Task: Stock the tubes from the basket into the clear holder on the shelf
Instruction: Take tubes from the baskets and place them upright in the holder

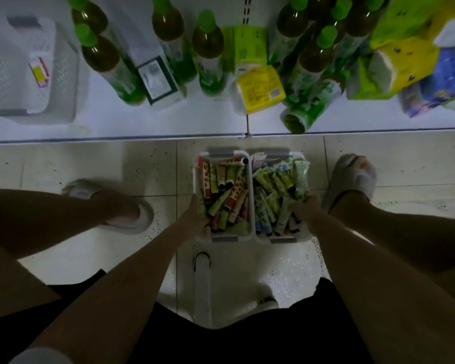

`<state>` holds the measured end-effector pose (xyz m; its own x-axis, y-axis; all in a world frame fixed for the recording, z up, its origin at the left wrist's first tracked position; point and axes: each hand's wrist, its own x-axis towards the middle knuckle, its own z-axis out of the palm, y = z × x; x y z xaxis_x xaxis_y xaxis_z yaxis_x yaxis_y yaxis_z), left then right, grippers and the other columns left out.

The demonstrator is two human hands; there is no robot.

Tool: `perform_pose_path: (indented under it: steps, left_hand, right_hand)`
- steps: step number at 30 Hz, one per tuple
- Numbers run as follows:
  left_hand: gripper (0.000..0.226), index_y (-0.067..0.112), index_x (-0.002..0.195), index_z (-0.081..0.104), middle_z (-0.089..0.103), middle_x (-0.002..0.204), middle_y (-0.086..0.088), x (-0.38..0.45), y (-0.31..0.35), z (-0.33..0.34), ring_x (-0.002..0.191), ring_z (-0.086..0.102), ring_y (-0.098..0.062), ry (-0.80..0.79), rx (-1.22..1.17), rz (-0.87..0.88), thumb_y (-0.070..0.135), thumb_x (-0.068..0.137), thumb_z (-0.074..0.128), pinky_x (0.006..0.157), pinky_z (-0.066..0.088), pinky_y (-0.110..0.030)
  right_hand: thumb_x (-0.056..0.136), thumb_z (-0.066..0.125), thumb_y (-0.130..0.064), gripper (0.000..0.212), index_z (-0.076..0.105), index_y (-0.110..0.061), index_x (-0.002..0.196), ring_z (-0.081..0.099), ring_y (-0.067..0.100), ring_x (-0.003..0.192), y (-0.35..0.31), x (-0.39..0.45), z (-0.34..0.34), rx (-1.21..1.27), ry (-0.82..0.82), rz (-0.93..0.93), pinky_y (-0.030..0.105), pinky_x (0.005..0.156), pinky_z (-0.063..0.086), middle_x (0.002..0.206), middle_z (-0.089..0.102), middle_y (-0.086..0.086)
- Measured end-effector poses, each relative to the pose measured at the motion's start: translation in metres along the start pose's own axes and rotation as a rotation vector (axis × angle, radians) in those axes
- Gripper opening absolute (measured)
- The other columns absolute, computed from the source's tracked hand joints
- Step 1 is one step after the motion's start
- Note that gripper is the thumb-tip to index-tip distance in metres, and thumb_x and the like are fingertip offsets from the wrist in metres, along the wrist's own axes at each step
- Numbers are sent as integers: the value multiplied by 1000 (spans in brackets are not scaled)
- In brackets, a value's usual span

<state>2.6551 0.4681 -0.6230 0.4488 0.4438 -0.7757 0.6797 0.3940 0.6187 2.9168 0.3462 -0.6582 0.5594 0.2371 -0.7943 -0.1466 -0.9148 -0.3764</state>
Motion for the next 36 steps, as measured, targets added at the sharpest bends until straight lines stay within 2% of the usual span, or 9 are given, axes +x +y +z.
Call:
perform_pose_path:
  steps: [4,9,15,20,23,27,31,34,36]
  left_hand:
    - [80,24,150,20,50,133,-1,5,-12,-9,120,51,-22,104,-149,-21,20,87,69,102,45,-42]
    - [76,25,143,33,51,115,12,2,-19,-39,100,52,-6,165,-146,-3,31,75,68,80,47,-17]
    - [65,13,139,37,52,133,-17,7,-29,-71,124,49,-34,200,-82,-36,14,82,68,103,43,-53]
    - [22,11,113,63,60,107,-11,15,-16,-49,94,56,-25,619,383,105,18,93,56,81,53,-39]
    - [21,13,101,63,62,95,-3,25,-7,-30,82,56,-18,516,339,100,28,97,49,68,45,-26]
    - [33,14,108,62,64,100,-2,50,-17,-18,93,61,-23,456,331,64,43,98,49,68,45,-19]
    - [37,21,131,57,65,118,-3,69,-26,-13,105,61,-20,505,205,70,38,98,52,66,34,2]
    - [43,21,135,56,62,123,-9,84,-26,-10,110,59,-24,491,203,62,40,96,55,84,47,-21]
    - [43,14,125,63,65,111,-13,86,-22,-8,101,62,-27,490,194,33,43,94,58,78,51,-23]
  right_hand:
    - [83,67,-2,32,60,4,113,58,31,91,-13,-6,0,-54,-110,37,41,80,50,115,62,22]
    - [86,70,-8,37,59,1,119,58,36,108,-27,-20,14,-84,-232,4,47,91,49,117,61,18]
    - [91,60,-3,18,60,-1,108,54,26,92,-42,-25,34,-204,-235,-79,45,87,50,98,56,11]
    - [94,47,-9,17,59,1,101,60,25,81,-62,-33,54,-399,232,-384,32,68,48,93,62,14]
    - [95,47,-11,18,58,-7,108,53,18,84,-88,-46,77,-458,334,-703,31,70,43,103,59,11]
    - [90,50,-3,25,60,-7,113,58,30,99,-118,-50,113,-408,222,-911,38,78,49,115,60,14]
    - [96,49,-9,42,46,-8,139,55,28,114,-137,-36,143,-700,50,-998,38,88,51,138,49,10]
    - [99,44,-11,51,31,-12,149,50,26,123,-144,-18,152,-888,4,-956,39,93,51,150,37,7]
    - [99,45,-11,52,31,-13,149,49,25,126,-148,-6,154,-913,-18,-906,38,94,51,153,34,6]
